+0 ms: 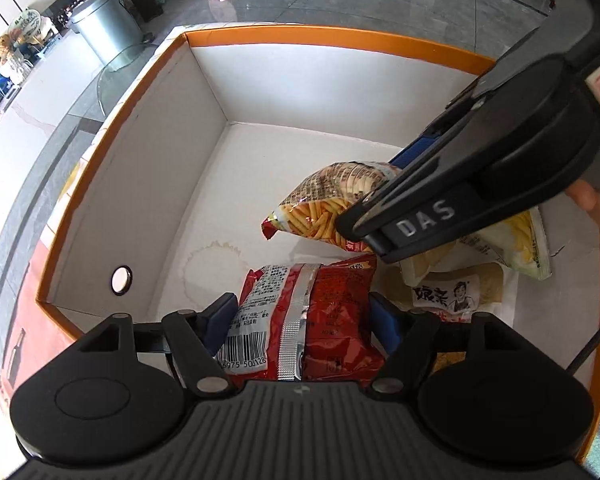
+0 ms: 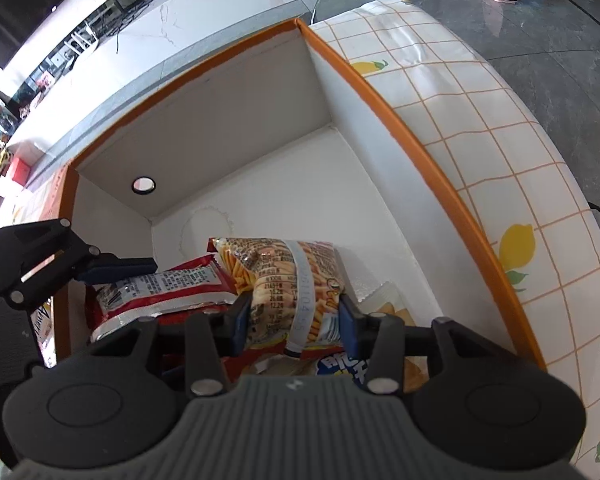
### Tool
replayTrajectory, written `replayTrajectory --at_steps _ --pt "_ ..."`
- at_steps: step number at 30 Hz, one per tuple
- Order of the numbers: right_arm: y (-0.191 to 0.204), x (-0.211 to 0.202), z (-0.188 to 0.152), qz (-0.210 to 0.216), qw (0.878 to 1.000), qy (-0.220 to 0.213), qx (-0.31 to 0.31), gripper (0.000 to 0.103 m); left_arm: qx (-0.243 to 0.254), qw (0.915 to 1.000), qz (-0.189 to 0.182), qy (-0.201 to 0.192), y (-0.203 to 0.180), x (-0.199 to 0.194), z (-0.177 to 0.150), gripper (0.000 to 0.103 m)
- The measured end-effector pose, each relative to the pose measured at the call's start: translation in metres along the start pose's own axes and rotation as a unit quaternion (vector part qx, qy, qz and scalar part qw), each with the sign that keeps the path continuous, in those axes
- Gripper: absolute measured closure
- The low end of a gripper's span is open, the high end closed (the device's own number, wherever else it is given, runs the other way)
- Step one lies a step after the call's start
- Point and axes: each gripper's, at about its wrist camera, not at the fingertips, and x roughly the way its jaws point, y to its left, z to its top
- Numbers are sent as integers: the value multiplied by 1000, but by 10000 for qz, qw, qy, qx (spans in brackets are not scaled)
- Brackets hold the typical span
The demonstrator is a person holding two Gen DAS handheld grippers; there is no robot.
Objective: Organize snacks
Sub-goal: 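Open both grippers to drop both bags into the box, then withdraw both grippers from the box back over the table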
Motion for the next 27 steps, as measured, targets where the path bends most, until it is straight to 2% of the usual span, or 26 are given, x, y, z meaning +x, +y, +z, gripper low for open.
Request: replayTrajectory --at_steps 3,4,9,13,17,20,22,27 --pt "1 1 0 -50 10000 23 0 58 -44 10000 -33 -70 3 -3 0 17" --pt "1 1 1 -47 10000 32 23 53 -65 9999 -32 -111 3 -6 0 16" --pt "6 -9 0 -110 9999 1 18 47 -206 9992 -66 -323 4 -24 -2 15" --pt "9 -26 -4 -142 9998 -119 35 45 -353 9977 -44 -580 2 -48 -10 15" --pt "16 -51 -13 -188 9993 -338 -13 45 -741 9931 31 -905 -1 -77 -24 15" --pt "25 -72 -25 -208 9983 -543 -59 44 -1208 9865 208 -1084 -3 -98 -38 15" --pt "33 -86 -36 -209 9972 -709 -120 44 -1470 9806 469 -1211 -8 -115 -51 15" --pt "57 -126 -67 -51 9914 -1296 -193 44 -2317 9587 765 -1461 -11 -147 -89 15"
